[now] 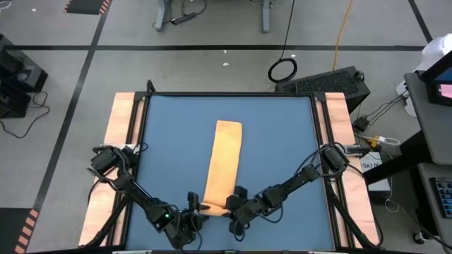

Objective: Roll towel into tight, uniform cylinder
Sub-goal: Roll the orange microfiber cloth

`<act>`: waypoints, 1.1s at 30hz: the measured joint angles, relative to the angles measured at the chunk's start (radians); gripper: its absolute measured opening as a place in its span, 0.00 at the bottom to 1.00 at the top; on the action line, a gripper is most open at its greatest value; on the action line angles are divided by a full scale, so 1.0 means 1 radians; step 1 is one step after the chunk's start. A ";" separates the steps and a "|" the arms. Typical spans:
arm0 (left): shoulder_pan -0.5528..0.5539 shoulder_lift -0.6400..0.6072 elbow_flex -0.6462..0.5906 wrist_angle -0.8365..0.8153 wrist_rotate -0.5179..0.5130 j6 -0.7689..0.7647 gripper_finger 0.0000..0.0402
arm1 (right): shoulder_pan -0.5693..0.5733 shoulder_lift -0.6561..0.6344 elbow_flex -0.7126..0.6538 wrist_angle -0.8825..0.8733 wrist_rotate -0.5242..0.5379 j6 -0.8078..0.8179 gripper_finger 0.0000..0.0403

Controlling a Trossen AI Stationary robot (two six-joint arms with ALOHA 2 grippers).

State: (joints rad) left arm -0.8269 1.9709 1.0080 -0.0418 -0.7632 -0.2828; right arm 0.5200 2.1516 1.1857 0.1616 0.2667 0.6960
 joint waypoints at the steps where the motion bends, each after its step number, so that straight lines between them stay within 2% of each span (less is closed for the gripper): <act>1: 0.000 0.000 0.001 -0.007 0.003 -0.007 0.49 | 0.000 -0.001 0.000 0.000 0.000 0.000 0.15; 6: 0.022 -0.001 0.004 -0.069 0.047 -0.105 0.29 | 0.002 -0.022 -0.002 -0.001 -0.008 -0.045 0.18; 11: 0.047 -0.011 0.005 -0.093 0.113 -0.154 0.12 | 0.024 -0.081 -0.006 -0.065 -0.010 -0.199 0.33; 16: 0.063 -0.048 0.002 -0.102 0.179 -0.158 0.11 | 0.102 -0.143 -0.007 -0.169 0.101 -0.314 0.50; 20: 0.097 -0.072 0.000 -0.111 0.273 -0.182 0.13 | 0.180 -0.146 -0.007 -0.141 0.286 -0.390 0.57; 24: 0.147 -0.076 0.002 -0.104 0.378 -0.183 0.13 | 0.216 -0.105 -0.004 -0.002 0.359 -0.511 0.57; 26: 0.178 -0.076 0.002 -0.102 0.447 -0.184 0.13 | 0.215 -0.074 -0.004 0.051 0.363 -0.557 0.55; 33: 0.267 -0.078 0.003 -0.102 0.636 -0.236 0.13 | 0.194 -0.006 -0.004 0.083 0.465 -0.602 0.49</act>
State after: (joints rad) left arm -0.5597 1.8927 1.0111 -0.1435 -0.1268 -0.5188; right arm 0.7142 2.1457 1.1812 0.2443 0.7319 0.0944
